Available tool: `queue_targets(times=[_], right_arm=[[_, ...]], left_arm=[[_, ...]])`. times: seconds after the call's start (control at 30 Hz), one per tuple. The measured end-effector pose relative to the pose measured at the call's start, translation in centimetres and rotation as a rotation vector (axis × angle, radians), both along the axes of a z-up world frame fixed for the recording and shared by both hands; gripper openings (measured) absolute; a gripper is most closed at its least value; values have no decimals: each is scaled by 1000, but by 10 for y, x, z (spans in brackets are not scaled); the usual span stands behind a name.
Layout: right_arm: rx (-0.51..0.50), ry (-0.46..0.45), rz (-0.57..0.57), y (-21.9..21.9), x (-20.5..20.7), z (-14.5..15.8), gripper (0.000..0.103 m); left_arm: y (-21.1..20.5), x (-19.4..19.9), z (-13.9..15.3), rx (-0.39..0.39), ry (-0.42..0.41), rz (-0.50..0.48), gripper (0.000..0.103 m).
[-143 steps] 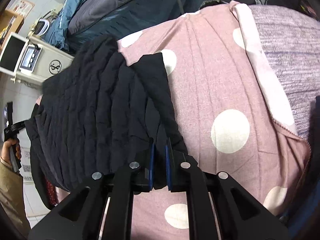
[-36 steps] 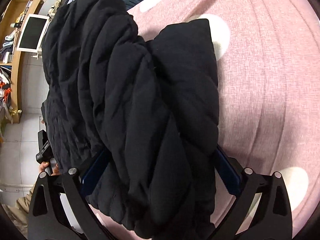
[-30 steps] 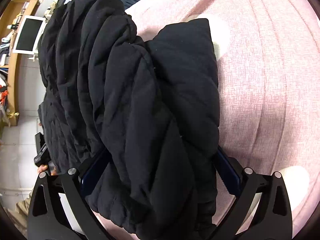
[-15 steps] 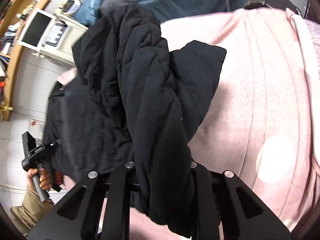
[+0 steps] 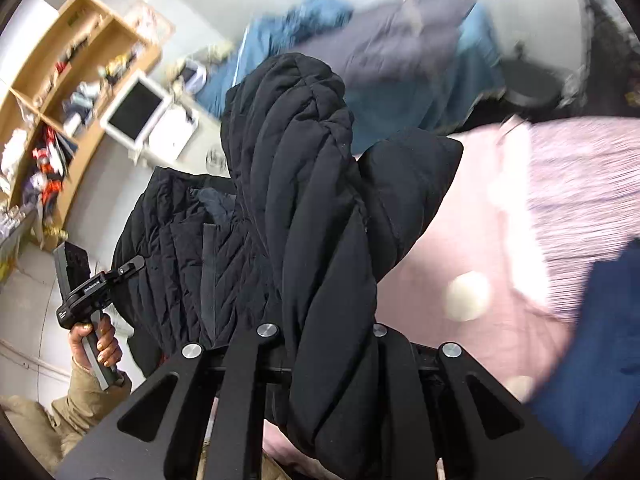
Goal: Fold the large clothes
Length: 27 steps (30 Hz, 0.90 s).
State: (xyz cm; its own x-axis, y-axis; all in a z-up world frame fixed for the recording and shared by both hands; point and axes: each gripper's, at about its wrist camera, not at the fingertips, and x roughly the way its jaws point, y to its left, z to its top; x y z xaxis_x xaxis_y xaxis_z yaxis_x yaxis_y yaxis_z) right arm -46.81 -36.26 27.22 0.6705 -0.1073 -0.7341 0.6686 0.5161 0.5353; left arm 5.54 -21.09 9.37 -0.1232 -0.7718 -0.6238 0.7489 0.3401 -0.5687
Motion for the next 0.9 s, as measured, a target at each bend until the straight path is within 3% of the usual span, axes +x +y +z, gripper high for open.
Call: queue_targets(times=[0.1, 0.27, 0.43, 0.5, 0.57, 0.67, 0.73, 0.83, 0.9], right_arm=[[-45, -42, -150, -1, -93, 42, 13], [-141, -48, -449, 18, -267, 99, 13], [-161, -17, -747, 51, -431, 116, 14], [-137, -7, -853, 62, -487, 107, 14], [-72, -11, -954, 72, -537, 80, 14], [63, -58, -1072, 82, -586, 25, 14], [171, -155, -1161, 89, -627, -21, 16], [241, -255, -1234, 94, -642, -67, 28], [271, -288, -1248, 91, -641, -82, 33]], left_arm=[[-52, -49, 29, -74, -4, -151, 23], [-160, -180, 56, -146, -4, -455, 23], [-245, -306, 40, -107, 50, -696, 24], [-279, -350, 10, -28, 138, -747, 24], [-308, -384, -26, 68, 195, -772, 24], [-321, -421, -70, 177, 130, -785, 25], [-326, -430, -97, 223, 96, -780, 38], [-334, -419, -134, 299, 242, -737, 48], [-337, -419, -146, 324, 259, -728, 54]])
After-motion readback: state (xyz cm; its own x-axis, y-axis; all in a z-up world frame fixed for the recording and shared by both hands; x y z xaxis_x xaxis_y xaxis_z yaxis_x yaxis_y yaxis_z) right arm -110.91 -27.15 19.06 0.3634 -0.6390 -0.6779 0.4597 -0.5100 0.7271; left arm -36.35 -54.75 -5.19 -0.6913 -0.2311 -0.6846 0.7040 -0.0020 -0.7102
